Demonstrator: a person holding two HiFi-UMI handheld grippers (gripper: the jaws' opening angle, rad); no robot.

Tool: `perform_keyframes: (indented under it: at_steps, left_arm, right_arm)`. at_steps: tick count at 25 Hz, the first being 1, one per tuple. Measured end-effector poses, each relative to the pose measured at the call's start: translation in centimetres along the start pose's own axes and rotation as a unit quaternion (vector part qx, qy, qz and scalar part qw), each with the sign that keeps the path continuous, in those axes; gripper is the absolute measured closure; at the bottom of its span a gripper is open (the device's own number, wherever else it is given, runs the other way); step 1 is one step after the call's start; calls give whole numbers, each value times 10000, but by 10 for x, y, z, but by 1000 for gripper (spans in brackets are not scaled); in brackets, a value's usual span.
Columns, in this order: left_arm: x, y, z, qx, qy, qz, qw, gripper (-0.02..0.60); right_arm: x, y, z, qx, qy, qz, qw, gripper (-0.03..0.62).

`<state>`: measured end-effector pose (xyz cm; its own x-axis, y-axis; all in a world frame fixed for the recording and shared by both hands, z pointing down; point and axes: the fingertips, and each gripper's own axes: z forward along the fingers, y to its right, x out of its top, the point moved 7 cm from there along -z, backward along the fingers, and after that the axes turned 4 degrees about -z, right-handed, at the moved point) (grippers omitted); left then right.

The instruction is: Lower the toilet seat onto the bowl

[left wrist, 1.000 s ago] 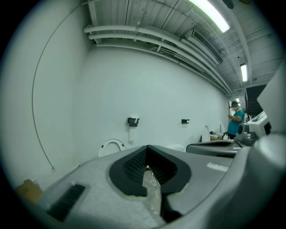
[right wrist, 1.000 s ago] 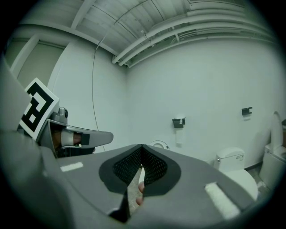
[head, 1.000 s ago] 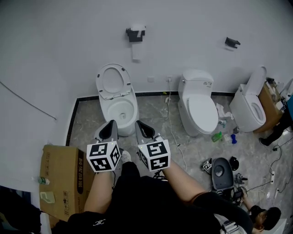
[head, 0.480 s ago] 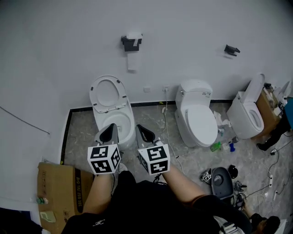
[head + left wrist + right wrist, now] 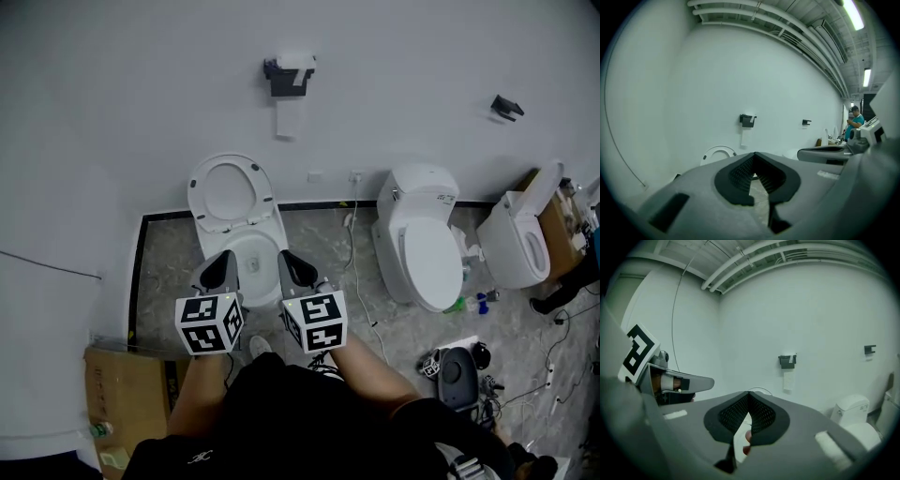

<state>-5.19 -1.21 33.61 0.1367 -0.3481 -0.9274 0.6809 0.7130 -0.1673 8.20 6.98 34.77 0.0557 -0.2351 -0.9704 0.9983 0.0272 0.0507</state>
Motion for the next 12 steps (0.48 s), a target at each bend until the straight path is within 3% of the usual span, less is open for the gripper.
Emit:
perform_keyframes:
  at_steps: [12]
  left_arm:
    - [36, -100, 88, 272, -180, -238, 9992, 572]
  right_arm:
    - [23, 1, 158, 377, -257, -121, 9989, 585]
